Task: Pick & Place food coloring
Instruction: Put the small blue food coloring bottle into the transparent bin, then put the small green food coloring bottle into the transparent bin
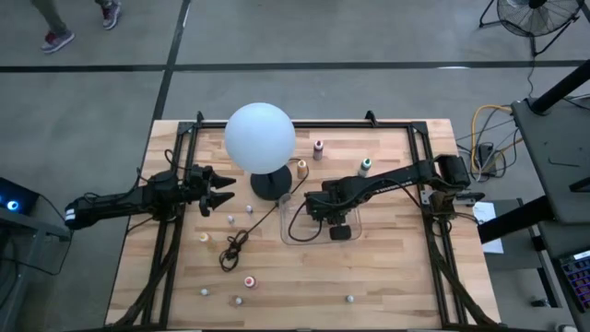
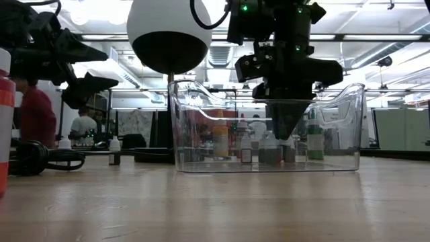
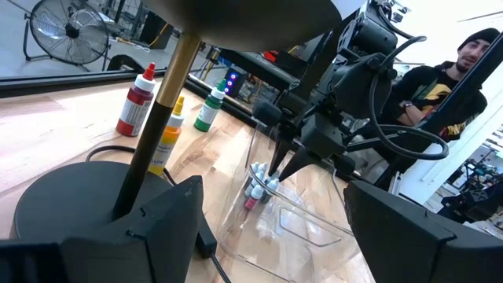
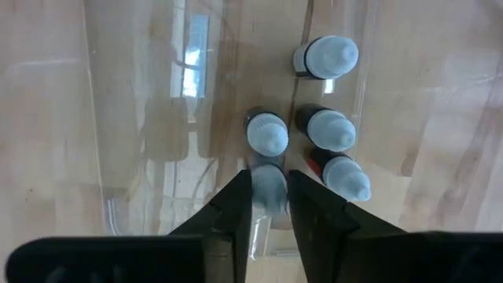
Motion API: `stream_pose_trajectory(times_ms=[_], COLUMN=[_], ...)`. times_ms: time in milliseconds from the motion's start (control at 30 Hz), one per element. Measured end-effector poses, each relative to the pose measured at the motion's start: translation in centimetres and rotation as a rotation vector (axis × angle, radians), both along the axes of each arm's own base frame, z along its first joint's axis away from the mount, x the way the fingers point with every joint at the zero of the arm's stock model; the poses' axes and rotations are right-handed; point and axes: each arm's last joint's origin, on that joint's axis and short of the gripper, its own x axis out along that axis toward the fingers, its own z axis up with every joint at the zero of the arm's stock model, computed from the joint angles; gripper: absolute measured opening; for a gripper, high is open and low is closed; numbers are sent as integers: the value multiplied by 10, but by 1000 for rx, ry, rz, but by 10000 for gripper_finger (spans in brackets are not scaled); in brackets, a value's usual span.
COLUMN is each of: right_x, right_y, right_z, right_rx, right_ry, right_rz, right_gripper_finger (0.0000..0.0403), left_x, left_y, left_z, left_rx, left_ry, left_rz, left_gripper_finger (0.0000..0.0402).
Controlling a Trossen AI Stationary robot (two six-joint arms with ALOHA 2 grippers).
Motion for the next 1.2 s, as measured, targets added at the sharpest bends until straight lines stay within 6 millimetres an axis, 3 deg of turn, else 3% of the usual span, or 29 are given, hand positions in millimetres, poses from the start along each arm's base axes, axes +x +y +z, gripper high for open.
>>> stream_pose_trajectory(times_ms=[333,567,1000,1200], right_x=[1,-5,-38,-47], right_y=[1,5,2,4], right_z=[8,39,105,120], right_rx=[0,-20,61,88], right_ry=[-5,-103,-307,-364], right_rz=[2,-1,-227,-256], right_gripper_finger=[122,152,189,187], left_x=[0,0,0,0], left_y=[0,0,0,0], left_z=[0,0,0,0], left_rx=[0,0,-1,-1], left_ry=[0,0,4,4], left_rz=[0,0,0,0], left_gripper_finger=[279,279,279,279])
